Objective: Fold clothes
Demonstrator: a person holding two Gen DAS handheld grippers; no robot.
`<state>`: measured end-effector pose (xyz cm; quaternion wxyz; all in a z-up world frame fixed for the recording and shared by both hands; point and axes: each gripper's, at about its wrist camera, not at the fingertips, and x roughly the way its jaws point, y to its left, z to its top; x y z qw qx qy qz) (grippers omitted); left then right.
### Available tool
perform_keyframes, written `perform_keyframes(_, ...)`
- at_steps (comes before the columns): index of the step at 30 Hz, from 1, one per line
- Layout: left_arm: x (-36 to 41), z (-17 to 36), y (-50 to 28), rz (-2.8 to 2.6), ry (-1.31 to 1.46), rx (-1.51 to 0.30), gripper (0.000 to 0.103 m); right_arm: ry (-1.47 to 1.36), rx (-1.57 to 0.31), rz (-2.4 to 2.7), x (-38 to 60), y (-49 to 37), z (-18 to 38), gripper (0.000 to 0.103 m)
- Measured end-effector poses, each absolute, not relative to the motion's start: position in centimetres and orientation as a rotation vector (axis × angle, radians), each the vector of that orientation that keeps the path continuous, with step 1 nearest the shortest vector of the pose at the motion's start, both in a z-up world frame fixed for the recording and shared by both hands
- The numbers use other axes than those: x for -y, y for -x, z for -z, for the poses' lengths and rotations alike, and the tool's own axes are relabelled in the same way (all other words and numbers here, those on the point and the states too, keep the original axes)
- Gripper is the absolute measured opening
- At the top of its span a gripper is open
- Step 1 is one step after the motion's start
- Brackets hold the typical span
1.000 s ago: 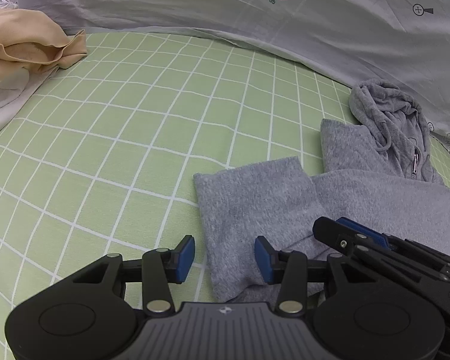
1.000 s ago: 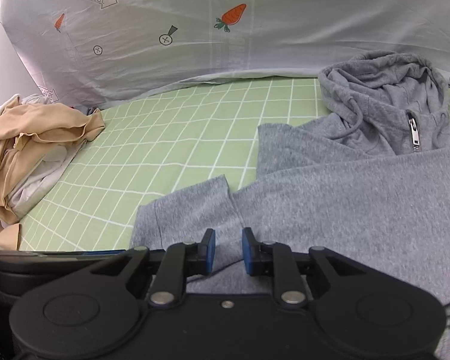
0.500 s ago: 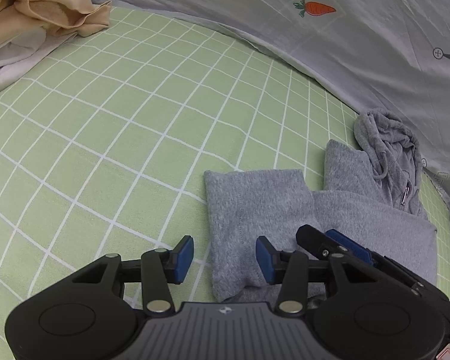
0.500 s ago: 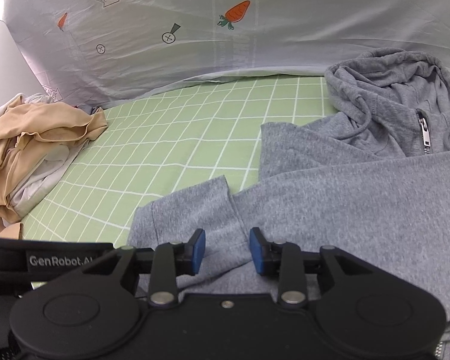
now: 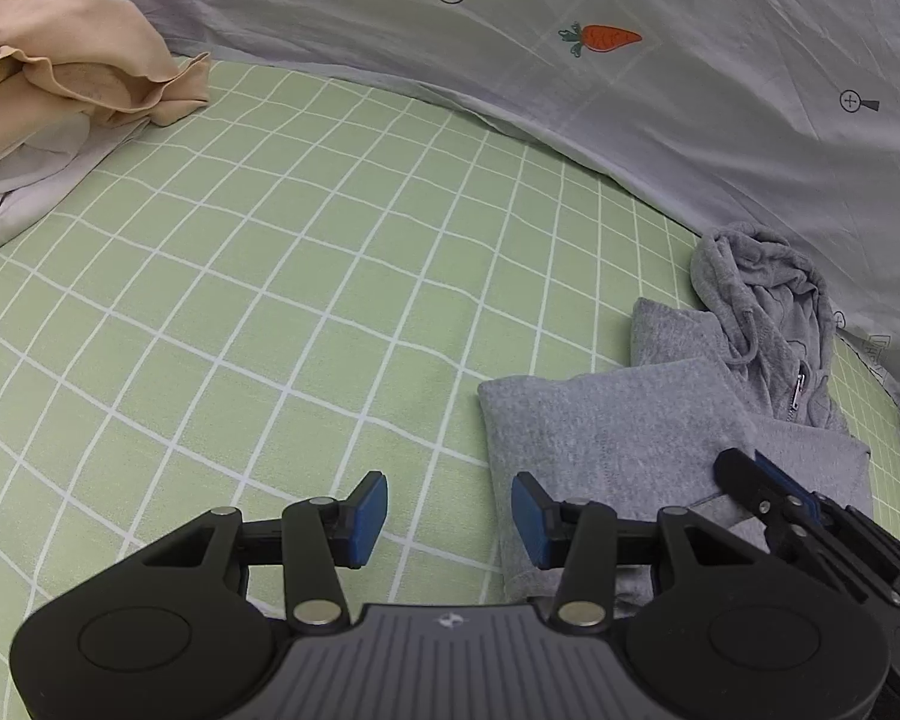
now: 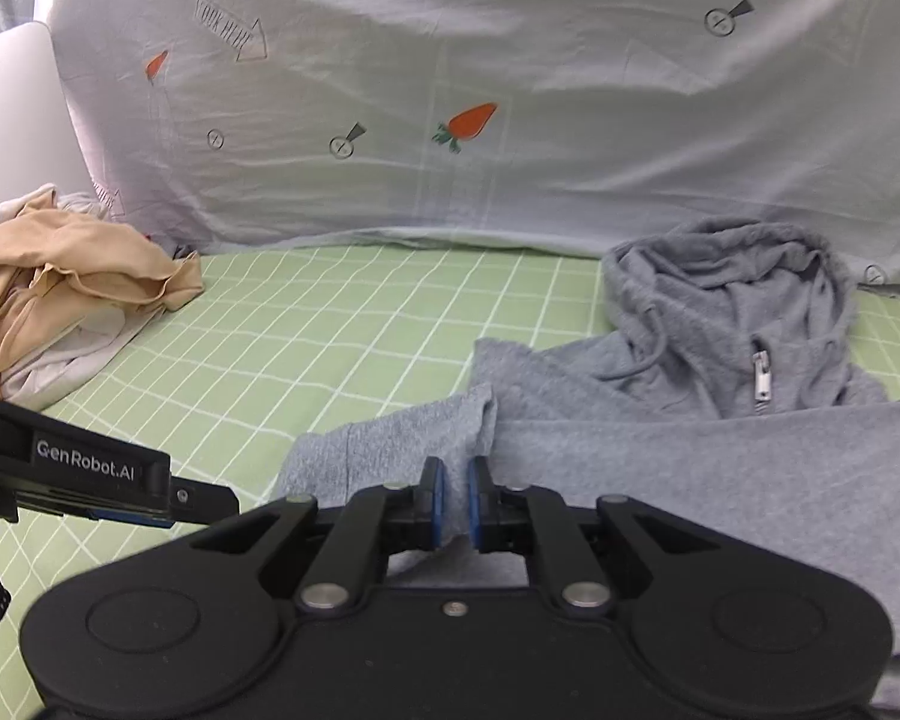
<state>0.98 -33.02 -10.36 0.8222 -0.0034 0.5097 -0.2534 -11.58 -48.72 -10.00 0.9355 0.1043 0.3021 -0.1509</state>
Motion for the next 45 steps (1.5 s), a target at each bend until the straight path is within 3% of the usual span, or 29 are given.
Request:
perform_keyframes(6,37.9,10.5,1.8,0.665,-0.081,-1.068,0.048,-0.143,-0.579,0.508,52.9,16.8,8.1,0.009)
perform_keyframes(15,42.7,12.2,4.9,0.735,-0.187,-1.084,0.050,-0.233,-0.711,0.758,59.1,23.3,12.5,0.010)
perform_keyframes(18,43.2,13.0,5.3,0.718,-0.207,-1.096,0.061,-0.223,-0.745,0.752,59.2,23.3,13.8,0.013)
perform_keyframes(20,42.8,13.2,4.8,0.701,-0.190,-1.108,0.073,-0.218,-0.754,0.758,59.2,23.2,13.9,0.020)
perform_keyframes(22,42.4,13.2,4.4,0.687,-0.172,-1.121,0.075,-0.215,-0.771,0.764,59.5,23.1,13.7,0.030)
perform_keyframes(24,42.2,13.0,4.0,0.674,-0.155,-1.135,0.075,-0.228,-0.773,0.791,60.2,23.1,13.3,0.051)
perform_keyframes(25,42.2,12.6,3.9,0.666,-0.154,-1.134,0.075,-0.235,-0.771,0.810,60.7,23.1,13.0,0.071)
perform_keyframes(26,42.2,12.3,3.8,0.658,-0.155,-1.128,0.075,-0.243,-0.764,0.823,61.2,23.1,12.9,0.082)
perform_keyframes(28,42.3,11.3,3.5,0.639,-0.165,-1.099,0.078,-0.259,-0.739,0.824,62.2,23.3,12.4,0.084)
perform_keyframes(31,42.8,9.8,2.5,0.620,-0.170,-1.039,0.084,-0.261,-0.718,0.822,63.8,22.7,11.7,0.101)
perform_keyframes(45,55.5,10.5,-7.7,0.626,-0.163,-0.937,0.087,-0.274,-0.680,0.778,75.5,11.6,13.6,0.102)
